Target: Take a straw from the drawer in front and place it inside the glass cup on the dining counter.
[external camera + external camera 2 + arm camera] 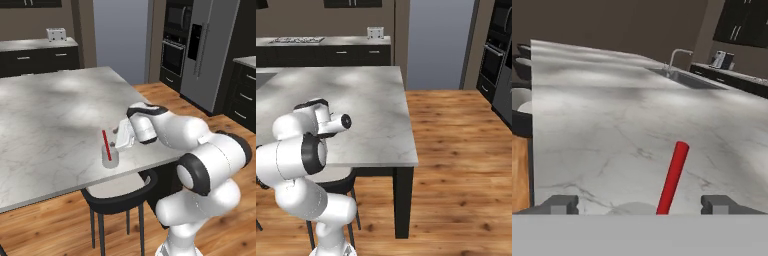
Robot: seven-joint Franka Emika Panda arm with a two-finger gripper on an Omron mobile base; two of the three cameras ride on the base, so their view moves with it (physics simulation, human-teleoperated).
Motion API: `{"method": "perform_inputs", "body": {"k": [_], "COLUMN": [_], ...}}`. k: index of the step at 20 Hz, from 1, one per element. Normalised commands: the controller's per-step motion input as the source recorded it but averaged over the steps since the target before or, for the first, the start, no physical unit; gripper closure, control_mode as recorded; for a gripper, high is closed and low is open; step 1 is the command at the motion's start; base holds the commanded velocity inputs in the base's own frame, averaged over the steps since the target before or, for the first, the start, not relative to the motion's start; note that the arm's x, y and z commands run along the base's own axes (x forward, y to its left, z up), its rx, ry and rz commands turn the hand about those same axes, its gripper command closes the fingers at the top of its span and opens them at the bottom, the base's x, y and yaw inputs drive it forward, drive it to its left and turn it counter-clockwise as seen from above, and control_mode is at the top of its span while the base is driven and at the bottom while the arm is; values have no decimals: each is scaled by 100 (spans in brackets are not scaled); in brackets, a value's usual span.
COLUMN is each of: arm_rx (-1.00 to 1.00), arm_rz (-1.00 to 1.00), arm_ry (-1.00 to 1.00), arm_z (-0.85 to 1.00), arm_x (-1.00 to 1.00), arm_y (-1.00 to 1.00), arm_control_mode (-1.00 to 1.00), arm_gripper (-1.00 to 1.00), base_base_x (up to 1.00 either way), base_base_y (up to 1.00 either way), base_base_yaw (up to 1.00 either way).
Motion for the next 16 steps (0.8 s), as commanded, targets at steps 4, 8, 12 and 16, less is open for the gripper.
{"method": "perform_inputs", "body": {"k": [4,8,12,16], "arm_rx": [-16,-11,-6,-1], "arm_rz": [-4,-3,-1,-2], "arm_ry": [-1,0,0,0], "arm_z": [38,43,29,16], "arm_x": [-12,-33,-61,-79], "arm_y": [-23,-40,-58,-67], "arm_control_mode": [-100,-100,-100,-100], "arm_gripper": [-100,-100,-100,-100], "base_base_x": [0,0,0,0], "base_base_y": [0,0,0,0], "base_base_yaw": [0,0,0,0]}}
